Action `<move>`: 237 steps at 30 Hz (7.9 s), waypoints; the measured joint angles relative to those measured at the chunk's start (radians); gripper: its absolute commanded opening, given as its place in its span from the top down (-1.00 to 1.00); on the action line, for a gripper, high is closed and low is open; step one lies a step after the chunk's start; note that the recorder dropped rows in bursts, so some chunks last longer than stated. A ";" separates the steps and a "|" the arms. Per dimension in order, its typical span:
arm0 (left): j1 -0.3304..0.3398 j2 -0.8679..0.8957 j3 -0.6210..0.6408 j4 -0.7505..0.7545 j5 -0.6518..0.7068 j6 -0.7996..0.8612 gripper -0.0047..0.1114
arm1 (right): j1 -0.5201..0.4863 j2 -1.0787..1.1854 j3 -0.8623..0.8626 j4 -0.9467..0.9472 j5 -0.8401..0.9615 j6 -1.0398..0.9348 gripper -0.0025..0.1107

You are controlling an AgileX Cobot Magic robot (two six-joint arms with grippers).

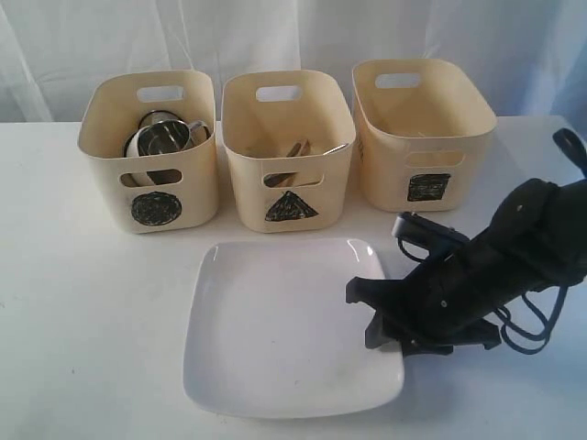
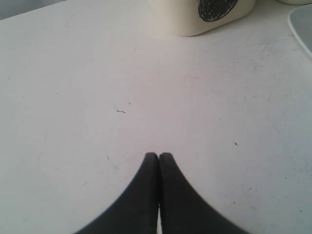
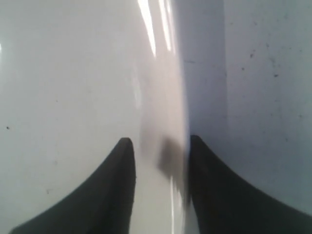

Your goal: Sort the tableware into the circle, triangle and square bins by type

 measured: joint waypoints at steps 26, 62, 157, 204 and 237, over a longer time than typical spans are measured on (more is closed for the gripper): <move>0.000 0.000 0.000 0.000 0.000 0.000 0.92 | -0.002 -0.157 0.018 0.003 -0.018 -0.128 0.96; 0.000 0.000 0.000 0.000 0.000 0.000 0.92 | 0.000 -0.313 0.021 -0.028 0.022 -0.138 0.96; 0.000 0.000 0.000 0.000 0.000 0.000 0.92 | -0.514 -0.021 -1.034 -0.152 0.216 -0.194 0.96; 0.000 0.000 0.000 0.000 0.000 0.000 0.92 | -0.537 0.120 -1.158 -0.043 0.403 -0.501 0.96; 0.000 0.000 0.000 0.000 0.023 0.000 0.92 | -0.419 -0.832 0.124 0.202 0.339 -0.706 0.96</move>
